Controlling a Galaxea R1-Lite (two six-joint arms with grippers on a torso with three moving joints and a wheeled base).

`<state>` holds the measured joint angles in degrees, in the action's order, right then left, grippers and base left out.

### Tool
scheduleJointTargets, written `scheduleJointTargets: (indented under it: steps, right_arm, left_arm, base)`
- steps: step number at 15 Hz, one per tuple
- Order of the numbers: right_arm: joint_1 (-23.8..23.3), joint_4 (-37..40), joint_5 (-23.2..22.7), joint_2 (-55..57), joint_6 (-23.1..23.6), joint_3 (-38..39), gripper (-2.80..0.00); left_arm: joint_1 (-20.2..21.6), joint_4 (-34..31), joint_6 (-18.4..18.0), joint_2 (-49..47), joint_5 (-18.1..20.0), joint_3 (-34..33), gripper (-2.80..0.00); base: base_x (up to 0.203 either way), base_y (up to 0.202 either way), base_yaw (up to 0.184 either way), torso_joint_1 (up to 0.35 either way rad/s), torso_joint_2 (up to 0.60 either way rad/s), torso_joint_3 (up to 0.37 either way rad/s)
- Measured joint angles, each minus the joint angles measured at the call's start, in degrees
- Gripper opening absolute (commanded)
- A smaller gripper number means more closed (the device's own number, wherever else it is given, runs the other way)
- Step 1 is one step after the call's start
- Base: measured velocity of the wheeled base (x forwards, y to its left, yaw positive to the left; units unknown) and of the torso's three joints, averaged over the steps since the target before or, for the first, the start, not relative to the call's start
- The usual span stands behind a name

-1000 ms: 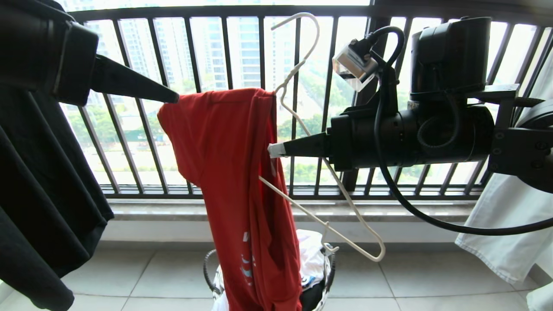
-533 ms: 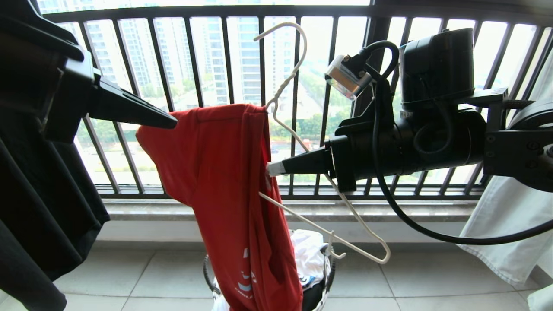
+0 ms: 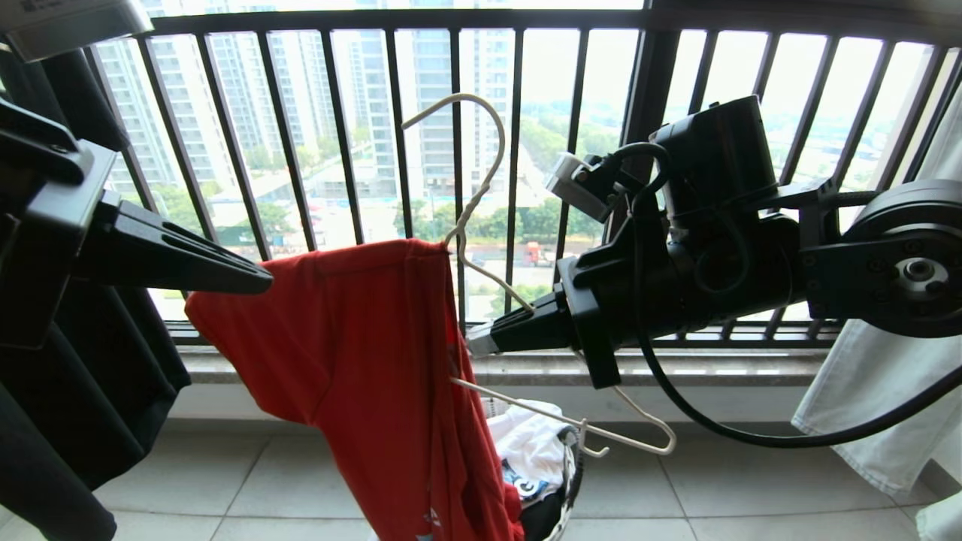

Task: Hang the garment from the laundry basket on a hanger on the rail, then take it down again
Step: Hang the clothes on the clothes rack

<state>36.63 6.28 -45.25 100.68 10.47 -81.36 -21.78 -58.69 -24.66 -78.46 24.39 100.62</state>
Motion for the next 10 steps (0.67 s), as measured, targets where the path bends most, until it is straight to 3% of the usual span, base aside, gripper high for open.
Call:
scheduleJointTargets:
  steps: [2, 3, 5, 7, 10]
  right_arm:
    - [0.05, 2.44, -0.3, -0.05, 3.33, 0.11, -2.8]
    - [0.06, 3.86, -0.45, -0.16, 4.94, 0.13, -2.8]
    - [0.16, 5.47, -0.98, -0.57, 7.14, 0.35, -2.8]
    - [0.18, 6.77, -2.09, -1.52, 8.37, 1.08, -2.8]
    - [0.07, 7.27, -2.81, -4.14, 9.05, 2.95, -2.8]
  left_arm:
    - [-0.19, -0.1, 0.0, 1.87, 0.0, -2.24, -2.8]
    - [-0.44, -0.11, -0.04, 2.53, -0.01, -3.19, 0.0]
    - [-1.82, -0.16, -0.6, 3.41, 0.0, -5.02, 0.0]
    - [-2.76, 0.04, -3.44, 3.85, 0.5, -7.37, 0.0]
    - [-3.15, 1.04, -4.59, 3.04, 4.1, -8.11, 0.0]
  base:
    - [0.0, 0.0, 0.0, 0.0, 0.0, 0.0]
    - [0.0, 0.0, 0.0, 0.0, 0.0, 0.0]
    - [0.0, 0.0, 0.0, 0.0, 0.0, 0.0]
    - [0.0, 0.0, 0.0, 0.0, 0.0, 0.0]
    - [0.0, 0.0, 0.0, 0.0, 0.0, 0.0]
